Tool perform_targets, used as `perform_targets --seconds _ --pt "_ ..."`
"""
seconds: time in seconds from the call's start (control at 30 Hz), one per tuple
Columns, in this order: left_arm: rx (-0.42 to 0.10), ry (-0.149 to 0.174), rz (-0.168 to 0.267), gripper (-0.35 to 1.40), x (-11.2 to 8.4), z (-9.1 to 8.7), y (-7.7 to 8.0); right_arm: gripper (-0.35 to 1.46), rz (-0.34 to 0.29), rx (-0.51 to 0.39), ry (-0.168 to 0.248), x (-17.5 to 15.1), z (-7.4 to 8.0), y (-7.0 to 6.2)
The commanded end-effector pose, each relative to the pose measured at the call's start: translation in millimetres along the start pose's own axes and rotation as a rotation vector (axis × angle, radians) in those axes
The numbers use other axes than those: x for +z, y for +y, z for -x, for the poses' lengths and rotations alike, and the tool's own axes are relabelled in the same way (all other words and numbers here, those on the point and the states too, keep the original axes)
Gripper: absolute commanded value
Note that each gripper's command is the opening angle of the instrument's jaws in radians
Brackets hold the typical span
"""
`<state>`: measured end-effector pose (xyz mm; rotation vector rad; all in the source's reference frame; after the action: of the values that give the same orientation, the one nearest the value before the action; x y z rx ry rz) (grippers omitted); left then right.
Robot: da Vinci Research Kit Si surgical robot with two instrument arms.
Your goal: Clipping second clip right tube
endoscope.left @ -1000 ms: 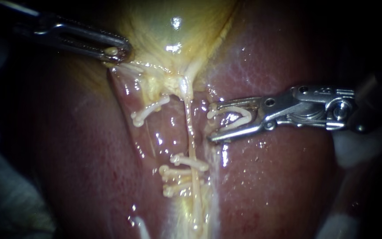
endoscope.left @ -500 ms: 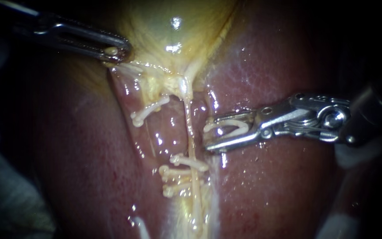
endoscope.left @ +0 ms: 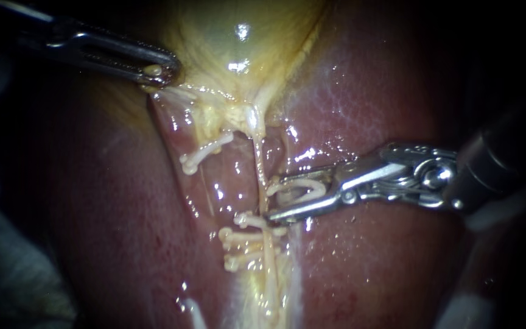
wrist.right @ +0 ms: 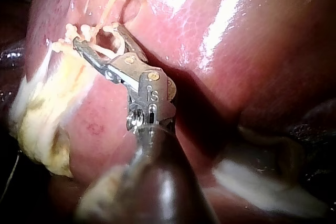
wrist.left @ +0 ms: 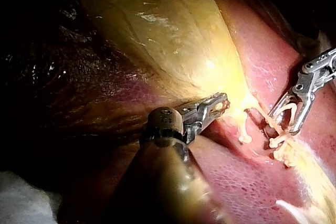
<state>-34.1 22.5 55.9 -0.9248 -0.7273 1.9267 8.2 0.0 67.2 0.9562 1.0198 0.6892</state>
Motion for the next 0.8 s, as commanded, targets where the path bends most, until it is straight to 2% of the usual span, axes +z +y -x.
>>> perform_targets --seconds 0.03,0.47,0.6,0.8 --pt "0.000 0.000 0.000 -0.35 0.0 0.0 0.0 0.50 -0.012 0.008 0.011 0.3 0.1 0.0" --pt "0.000 0.000 0.000 -0.35 0.0 0.0 0.0 0.50 -0.102 0.088 0.112 2.5 -0.2 0.0" --pt "0.000 0.000 -0.001 -0.35 0.1 0.0 0.0 0.50 -0.151 0.103 0.106 2.7 -0.1 -0.8" --pt "0.000 0.000 -0.001 -0.35 0.1 0.0 0.0 0.50 -0.219 0.110 0.124 2.9 -0.4 -2.7"
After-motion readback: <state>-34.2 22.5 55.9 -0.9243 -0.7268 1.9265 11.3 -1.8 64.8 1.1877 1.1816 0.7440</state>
